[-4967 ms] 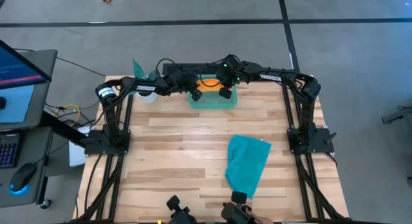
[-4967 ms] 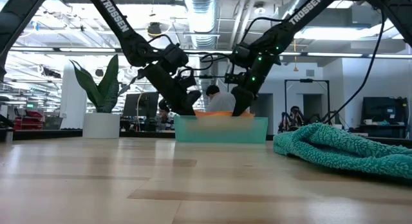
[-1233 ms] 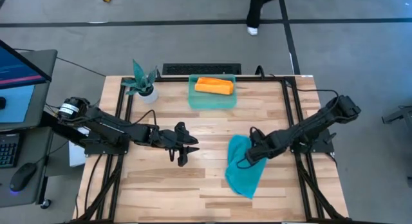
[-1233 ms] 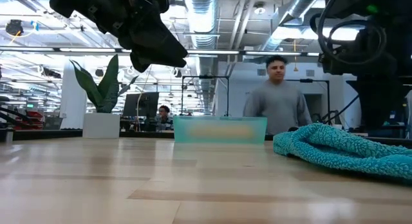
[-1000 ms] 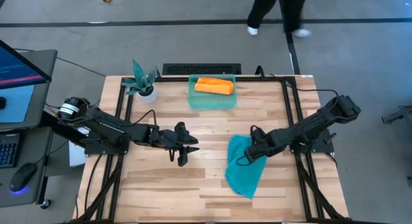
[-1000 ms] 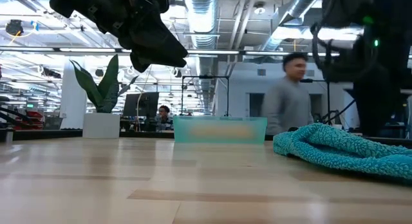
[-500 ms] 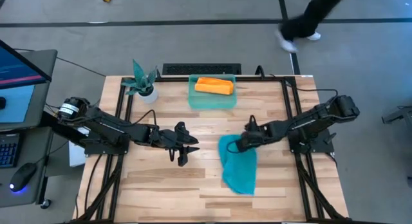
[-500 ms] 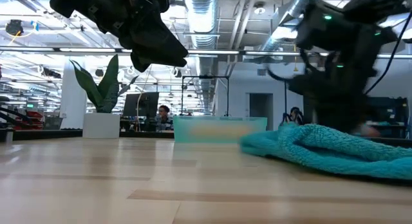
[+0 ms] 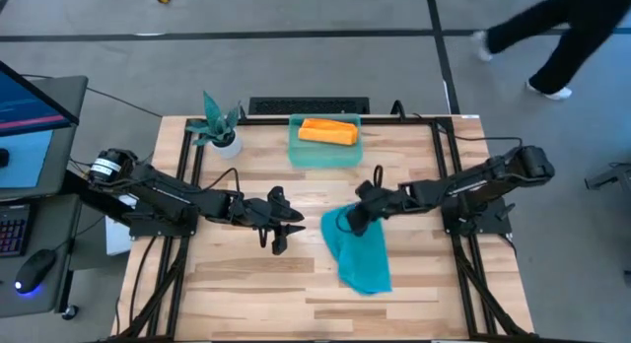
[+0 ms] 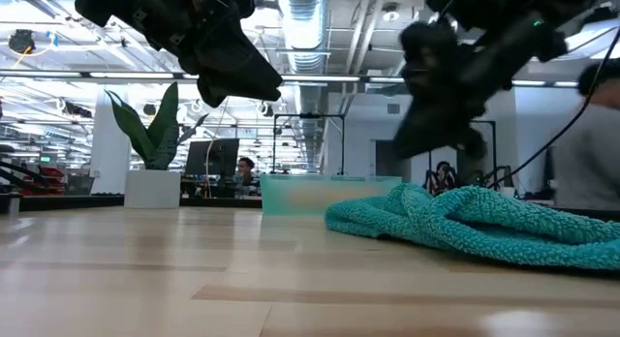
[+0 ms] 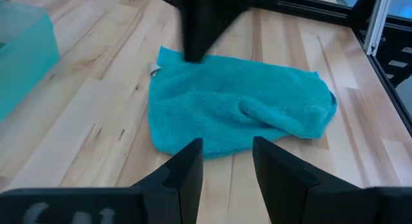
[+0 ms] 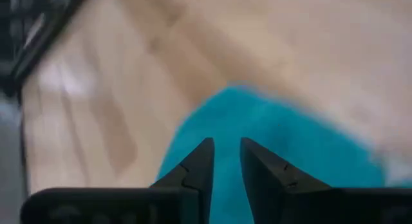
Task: Roll microfiber towels into tight, uniform cylinder then place into a basket
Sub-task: Roll the blue microfiber cloth
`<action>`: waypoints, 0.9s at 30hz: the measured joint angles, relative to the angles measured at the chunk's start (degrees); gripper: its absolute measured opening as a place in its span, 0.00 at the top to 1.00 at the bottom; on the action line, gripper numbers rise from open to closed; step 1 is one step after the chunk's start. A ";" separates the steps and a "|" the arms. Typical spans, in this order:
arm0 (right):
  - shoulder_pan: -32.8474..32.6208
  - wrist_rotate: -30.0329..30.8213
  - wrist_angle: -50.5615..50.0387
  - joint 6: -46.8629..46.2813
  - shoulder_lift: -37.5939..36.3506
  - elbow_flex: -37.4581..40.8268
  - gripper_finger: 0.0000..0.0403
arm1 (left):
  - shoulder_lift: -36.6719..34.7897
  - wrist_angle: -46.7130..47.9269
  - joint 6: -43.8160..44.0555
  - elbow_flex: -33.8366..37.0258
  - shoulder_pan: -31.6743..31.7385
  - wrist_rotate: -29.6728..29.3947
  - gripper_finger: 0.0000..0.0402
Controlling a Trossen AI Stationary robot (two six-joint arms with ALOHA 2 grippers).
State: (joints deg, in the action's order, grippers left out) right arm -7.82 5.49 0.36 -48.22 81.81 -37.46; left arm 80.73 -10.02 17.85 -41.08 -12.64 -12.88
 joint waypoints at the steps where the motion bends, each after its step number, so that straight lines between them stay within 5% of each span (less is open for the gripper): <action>1: -1.30 -1.22 -1.42 -0.93 -0.08 -0.04 0.76 | 0.00 0.00 -0.01 0.00 0.00 0.00 0.69; 14: -15.21 -5.81 -21.97 -21.20 -0.01 -0.52 0.83 | 0.00 -0.04 0.23 0.00 0.00 -0.12 0.69; 19: -14.58 -5.42 -27.11 -25.18 0.03 -0.50 0.85 | 0.00 -0.03 0.28 0.00 0.00 -0.96 0.69; 27: -11.35 -5.72 -21.86 -25.29 0.03 3.82 0.88 | 0.00 0.00 0.29 0.00 0.00 -1.09 0.69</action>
State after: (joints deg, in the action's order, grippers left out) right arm -19.17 -0.22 -21.50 -73.51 81.84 -33.64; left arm 80.73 -10.02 18.14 -41.08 -12.64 -13.98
